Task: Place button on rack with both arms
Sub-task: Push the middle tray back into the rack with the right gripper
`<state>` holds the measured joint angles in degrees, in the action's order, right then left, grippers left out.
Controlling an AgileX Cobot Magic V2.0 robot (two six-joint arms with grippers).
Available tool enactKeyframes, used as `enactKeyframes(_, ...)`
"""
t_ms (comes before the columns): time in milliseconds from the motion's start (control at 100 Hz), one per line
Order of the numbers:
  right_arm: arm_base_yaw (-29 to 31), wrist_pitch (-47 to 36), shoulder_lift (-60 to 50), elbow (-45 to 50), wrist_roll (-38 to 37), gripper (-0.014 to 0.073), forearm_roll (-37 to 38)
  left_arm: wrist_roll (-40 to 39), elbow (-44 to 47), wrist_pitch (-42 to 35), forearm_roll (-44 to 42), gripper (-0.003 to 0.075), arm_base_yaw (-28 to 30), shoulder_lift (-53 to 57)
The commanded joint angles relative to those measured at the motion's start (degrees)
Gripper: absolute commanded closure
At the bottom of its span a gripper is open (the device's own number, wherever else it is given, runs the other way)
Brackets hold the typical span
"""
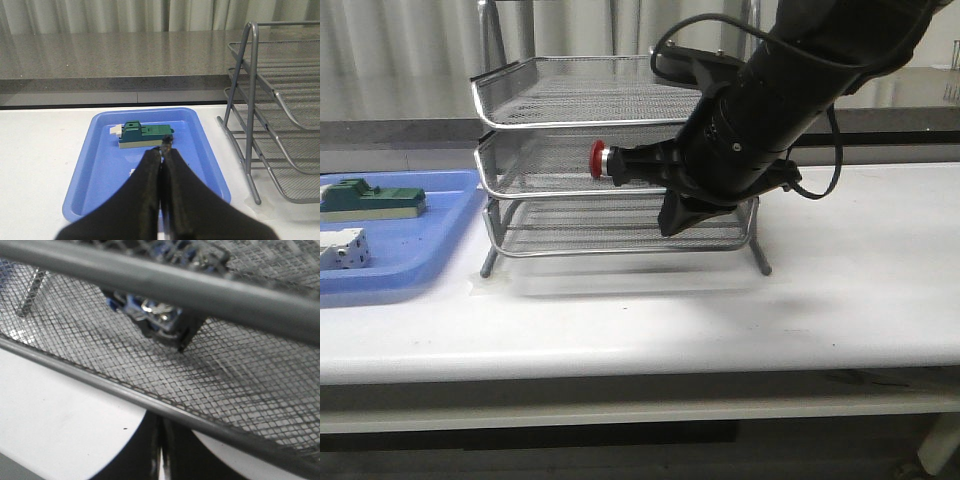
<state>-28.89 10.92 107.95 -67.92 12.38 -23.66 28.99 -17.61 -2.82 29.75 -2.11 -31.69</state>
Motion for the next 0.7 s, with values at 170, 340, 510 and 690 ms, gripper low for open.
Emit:
enactKeyframes(170,0.2,4.6,-4.4,-1.8,0.3,0.0659,0.5,-0.3,-1.5,-4.2,0.3,0.0741,0.1,0.0)
enactKeyframes(340,0.2,7.2,-8.1,-1.8,0.3,0.0651,0.5,-0.3,-1.5,-4.2,0.3,0.0741,0.1,0.0)
enactKeyframes(510,0.3,8.6,-12.7,0.0,0.3,0.065,2.3,-0.3,-1.5,-4.2,0.3,0.0741,0.1,0.0)
enactKeyframes(690,3.8,8.1,-18.9,5.4,0.2,0.065,3.2,-0.3,-1.5,-4.2,0.3,0.0741,0.1,0.0)
